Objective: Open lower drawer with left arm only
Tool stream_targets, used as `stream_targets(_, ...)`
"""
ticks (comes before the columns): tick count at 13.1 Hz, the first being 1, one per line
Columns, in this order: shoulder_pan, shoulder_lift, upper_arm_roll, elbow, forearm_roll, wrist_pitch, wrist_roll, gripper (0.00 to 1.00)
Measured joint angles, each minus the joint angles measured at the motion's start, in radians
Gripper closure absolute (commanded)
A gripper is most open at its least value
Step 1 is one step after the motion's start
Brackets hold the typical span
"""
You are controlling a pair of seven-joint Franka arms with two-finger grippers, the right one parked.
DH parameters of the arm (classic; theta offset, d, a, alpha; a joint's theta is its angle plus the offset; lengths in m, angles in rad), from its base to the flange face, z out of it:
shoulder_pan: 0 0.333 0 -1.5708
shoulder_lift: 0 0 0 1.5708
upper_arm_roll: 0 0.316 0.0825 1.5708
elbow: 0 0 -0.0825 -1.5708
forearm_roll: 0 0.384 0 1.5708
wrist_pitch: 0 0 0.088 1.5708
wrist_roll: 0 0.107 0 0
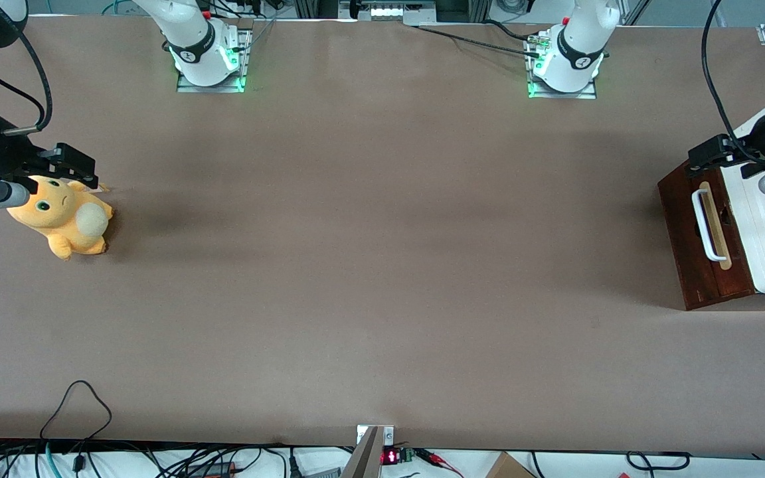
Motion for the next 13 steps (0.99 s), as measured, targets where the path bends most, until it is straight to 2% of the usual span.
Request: stream_targets(13, 0.0, 0.0, 0.0, 0.025, 0.0, -0.018, 0.069, 0.0)
